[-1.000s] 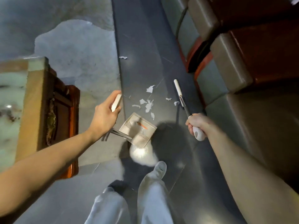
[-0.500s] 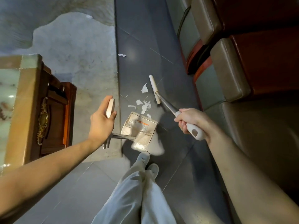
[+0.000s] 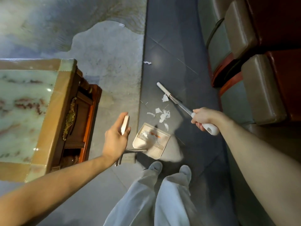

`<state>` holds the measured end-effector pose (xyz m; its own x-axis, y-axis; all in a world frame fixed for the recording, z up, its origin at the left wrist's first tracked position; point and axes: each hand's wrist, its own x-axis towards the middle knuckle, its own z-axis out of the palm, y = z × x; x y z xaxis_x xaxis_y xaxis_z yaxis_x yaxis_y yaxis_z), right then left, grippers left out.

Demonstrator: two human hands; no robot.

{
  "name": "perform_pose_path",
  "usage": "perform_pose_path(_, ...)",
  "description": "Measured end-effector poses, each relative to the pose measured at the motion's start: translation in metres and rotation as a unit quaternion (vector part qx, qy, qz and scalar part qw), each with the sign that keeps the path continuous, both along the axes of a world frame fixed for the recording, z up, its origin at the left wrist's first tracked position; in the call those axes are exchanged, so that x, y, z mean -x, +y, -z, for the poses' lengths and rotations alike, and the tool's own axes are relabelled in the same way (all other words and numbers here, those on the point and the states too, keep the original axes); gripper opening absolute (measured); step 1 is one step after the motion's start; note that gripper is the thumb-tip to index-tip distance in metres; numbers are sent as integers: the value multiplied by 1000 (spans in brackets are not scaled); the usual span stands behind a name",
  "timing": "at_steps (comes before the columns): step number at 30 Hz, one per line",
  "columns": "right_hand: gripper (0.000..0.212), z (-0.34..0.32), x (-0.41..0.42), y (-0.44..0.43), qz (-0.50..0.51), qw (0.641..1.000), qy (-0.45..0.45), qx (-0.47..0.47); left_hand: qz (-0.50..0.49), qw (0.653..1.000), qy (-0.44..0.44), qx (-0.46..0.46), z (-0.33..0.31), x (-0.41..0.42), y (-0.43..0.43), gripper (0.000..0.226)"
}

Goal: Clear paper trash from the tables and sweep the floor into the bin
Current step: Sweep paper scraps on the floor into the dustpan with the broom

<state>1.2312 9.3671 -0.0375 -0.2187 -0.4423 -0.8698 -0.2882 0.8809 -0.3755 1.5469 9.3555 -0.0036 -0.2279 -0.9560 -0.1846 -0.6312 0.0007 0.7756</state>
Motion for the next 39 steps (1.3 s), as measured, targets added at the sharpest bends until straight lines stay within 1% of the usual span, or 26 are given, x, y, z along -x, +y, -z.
perform_pose_path(2,53,2,0,2,-54,999,4,-9,-11,1000,-11,-16,2,5,1,56)
perform_pose_path(3,58,2,-1,5,-86,996,7,-17,-25,999,-11,-22,3,8,2,56)
perform_pose_path(6,73,3,-2,24,-129,990,-11,-50,-69,998,-14,-6,5,16,11,55)
perform_pose_path(8,74,1,3,42,-135,988,-21,-73,-96,995,-8,10,6,29,17,56)
perform_pose_path(11,71,-10,13,65,-121,985,-62,-109,-96,995,5,23,8,50,20,55)
perform_pose_path(14,74,-31,21,77,-137,975,-109,-138,-95,995,2,34,10,50,12,51)
perform_pose_path(16,74,-47,26,76,-143,972,-125,-136,-106,994,-2,29,11,46,8,52)
perform_pose_path(20,67,-75,36,61,-100,979,-140,-110,-93,995,-4,31,14,46,10,51)
perform_pose_path(23,66,-90,41,53,-89,983,-132,-89,-97,995,-1,36,15,43,11,50)
perform_pose_path(27,58,-100,44,30,-59,989,-124,-60,-105,993,12,42,13,40,9,51)
perform_pose_path(30,59,-101,40,7,-37,991,-125,-42,-127,991,29,33,13,38,1,54)
perform_pose_path(32,60,-101,37,-10,-16,990,-134,-39,-132,990,35,41,11,36,-8,53)
perform_pose_path(36,51,-107,35,-43,30,988,-144,-42,-139,987,43,64,8,31,-36,50)
perform_pose_path(39,53,-111,36,-69,25,991,-128,-28,-129,987,43,81,5,31,-67,48)
